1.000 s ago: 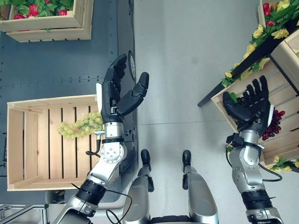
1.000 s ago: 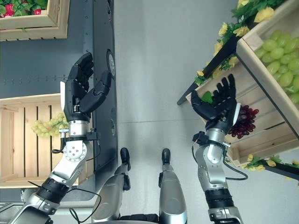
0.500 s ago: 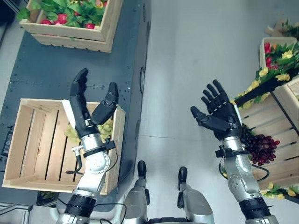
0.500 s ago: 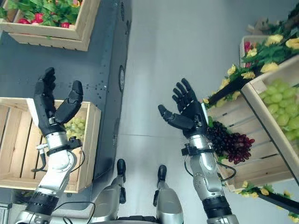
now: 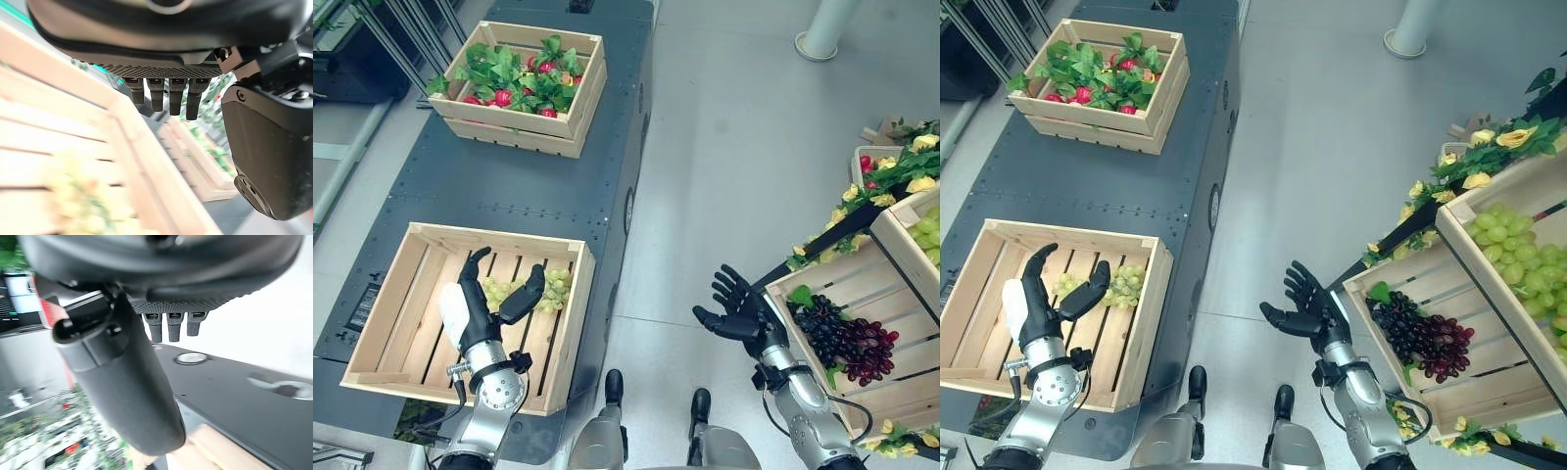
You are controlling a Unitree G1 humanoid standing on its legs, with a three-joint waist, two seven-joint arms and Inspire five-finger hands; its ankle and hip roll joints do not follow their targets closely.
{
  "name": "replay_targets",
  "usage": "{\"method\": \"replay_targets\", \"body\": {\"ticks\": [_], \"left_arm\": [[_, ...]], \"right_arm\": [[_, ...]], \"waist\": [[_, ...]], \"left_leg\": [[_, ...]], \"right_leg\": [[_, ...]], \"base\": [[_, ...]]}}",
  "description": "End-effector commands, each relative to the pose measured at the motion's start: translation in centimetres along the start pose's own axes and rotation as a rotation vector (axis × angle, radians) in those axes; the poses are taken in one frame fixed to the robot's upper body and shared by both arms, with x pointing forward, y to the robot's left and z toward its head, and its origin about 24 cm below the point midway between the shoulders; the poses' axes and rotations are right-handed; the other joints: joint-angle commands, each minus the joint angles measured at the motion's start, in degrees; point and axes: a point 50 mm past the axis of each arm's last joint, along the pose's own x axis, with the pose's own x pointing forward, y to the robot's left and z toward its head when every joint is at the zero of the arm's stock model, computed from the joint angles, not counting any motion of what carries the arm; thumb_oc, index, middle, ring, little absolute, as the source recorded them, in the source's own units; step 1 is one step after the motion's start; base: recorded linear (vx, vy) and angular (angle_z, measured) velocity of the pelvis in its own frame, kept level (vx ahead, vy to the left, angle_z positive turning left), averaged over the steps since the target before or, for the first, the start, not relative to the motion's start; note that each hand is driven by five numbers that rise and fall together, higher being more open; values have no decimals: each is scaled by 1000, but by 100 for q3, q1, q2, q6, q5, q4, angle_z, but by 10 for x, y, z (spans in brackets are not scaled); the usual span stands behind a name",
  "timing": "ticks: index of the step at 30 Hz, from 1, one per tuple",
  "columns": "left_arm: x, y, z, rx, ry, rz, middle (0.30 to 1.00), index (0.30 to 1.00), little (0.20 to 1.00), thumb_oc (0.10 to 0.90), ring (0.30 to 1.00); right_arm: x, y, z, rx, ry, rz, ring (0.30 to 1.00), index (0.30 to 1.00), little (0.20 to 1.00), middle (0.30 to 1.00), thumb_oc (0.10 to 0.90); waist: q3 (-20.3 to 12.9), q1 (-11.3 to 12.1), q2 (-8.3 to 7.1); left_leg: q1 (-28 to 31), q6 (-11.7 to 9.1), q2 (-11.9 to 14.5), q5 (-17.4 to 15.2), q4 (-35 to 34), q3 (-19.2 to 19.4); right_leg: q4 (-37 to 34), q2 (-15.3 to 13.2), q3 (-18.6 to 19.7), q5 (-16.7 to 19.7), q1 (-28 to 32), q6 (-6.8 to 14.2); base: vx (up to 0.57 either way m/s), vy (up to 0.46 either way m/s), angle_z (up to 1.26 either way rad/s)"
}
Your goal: Pick up the fruits from the basket on one side to the basket on the other side
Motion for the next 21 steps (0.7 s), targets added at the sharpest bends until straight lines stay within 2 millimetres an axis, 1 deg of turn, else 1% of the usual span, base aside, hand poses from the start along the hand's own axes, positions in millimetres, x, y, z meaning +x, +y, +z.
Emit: {"method": "replay_targets", "body": {"ticks": [1,6,11,14,17,21], "left_arm": [[34,32,7,212,-111,84,900,900,900,800,900],[47,45,0,360,-104,111,900,900,900,800,900],[58,51,1,477,-105,128,900,900,900,800,900],[68,55,8,547,-142,167,900,900,900,800,900],[79,54,21,593,-188,206,900,900,900,800,900],[88,54,33,634,-247,226,900,900,900,800,900]], "right_arm": [[5,8,23,-76,-95,91,900,900,900,900,800],[4,3,26,-115,-78,98,900,900,900,900,800],[6,1,30,-143,-77,104,900,900,900,900,800],[8,0,34,-156,-84,110,900,900,900,900,800],[10,2,37,-159,-91,116,900,900,900,900,800],[12,3,39,-169,-104,123,900,900,900,900,800]], "waist": [[-409,-46,-59],[-210,-69,-15],[-15,-112,-3],[164,-143,-9],[330,-185,-50],[516,-223,-93]], "left_leg": [[80,-24,-249,-355,6,-66],[29,18,-289,-393,119,-63],[-148,41,-316,-444,310,-24],[-282,56,-321,-438,395,8],[-407,77,-335,-454,509,39],[-605,100,-347,-485,727,83]], "right_leg": [[248,-5,-67,100,-336,-212],[422,-58,3,29,-461,-205],[595,-88,62,-21,-656,-193],[740,-94,99,-47,-809,-179],[833,-103,153,-47,-946,-162],[988,-124,196,-44,-1137,-153]], "base": [[15,89,7],[16,85,1],[-9,83,0],[-16,60,6],[-8,37,4],[1,8,0]]}}
